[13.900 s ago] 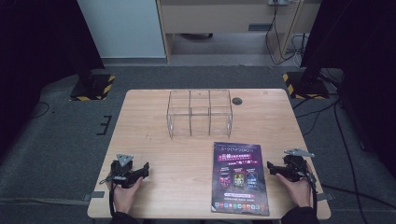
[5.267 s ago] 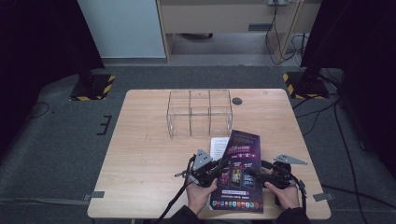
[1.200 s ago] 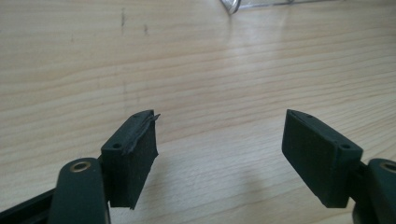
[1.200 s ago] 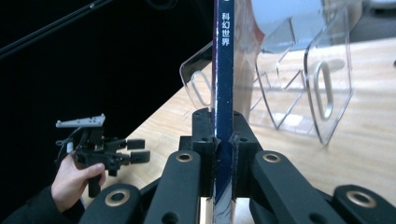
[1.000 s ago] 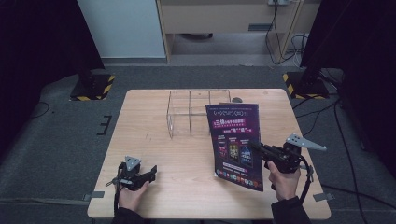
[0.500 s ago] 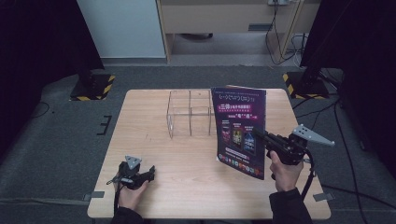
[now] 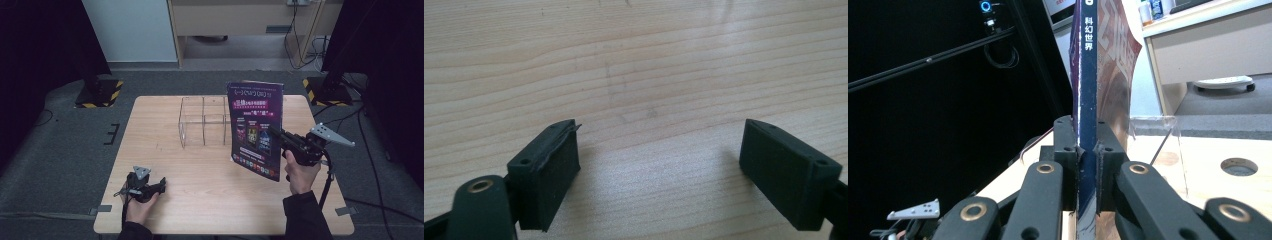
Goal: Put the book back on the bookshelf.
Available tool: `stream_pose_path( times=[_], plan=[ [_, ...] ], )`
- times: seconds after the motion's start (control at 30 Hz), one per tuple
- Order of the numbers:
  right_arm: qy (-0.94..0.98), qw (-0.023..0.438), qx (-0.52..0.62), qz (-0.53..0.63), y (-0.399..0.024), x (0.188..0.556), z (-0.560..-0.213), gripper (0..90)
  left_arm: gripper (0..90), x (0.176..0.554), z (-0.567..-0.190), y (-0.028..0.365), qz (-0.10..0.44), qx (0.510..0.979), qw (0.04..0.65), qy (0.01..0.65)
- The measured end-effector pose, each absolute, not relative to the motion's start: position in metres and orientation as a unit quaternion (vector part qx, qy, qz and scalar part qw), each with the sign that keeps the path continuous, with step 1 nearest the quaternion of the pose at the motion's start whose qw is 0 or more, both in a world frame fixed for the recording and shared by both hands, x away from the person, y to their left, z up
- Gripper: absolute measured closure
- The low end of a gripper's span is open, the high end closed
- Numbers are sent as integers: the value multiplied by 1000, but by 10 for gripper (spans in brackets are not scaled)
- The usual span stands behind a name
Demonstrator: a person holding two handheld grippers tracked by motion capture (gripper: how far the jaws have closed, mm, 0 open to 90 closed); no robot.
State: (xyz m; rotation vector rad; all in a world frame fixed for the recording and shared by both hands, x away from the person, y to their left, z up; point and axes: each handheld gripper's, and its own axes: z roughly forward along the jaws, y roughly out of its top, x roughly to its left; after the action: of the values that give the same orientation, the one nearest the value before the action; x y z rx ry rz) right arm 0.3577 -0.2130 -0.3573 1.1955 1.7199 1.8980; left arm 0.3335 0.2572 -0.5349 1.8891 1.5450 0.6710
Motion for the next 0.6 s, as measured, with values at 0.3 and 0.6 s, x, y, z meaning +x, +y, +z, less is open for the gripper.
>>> stream_pose_path(
  times=[0.3, 0.6],
  plan=[
    [585, 174, 423, 670, -212, 370, -349, 844, 118, 335, -535, 257, 248, 714, 301, 581],
    [578, 183, 425, 672, -207, 380, -349, 844, 114, 335, -535, 257, 248, 715, 301, 581]
  ],
)
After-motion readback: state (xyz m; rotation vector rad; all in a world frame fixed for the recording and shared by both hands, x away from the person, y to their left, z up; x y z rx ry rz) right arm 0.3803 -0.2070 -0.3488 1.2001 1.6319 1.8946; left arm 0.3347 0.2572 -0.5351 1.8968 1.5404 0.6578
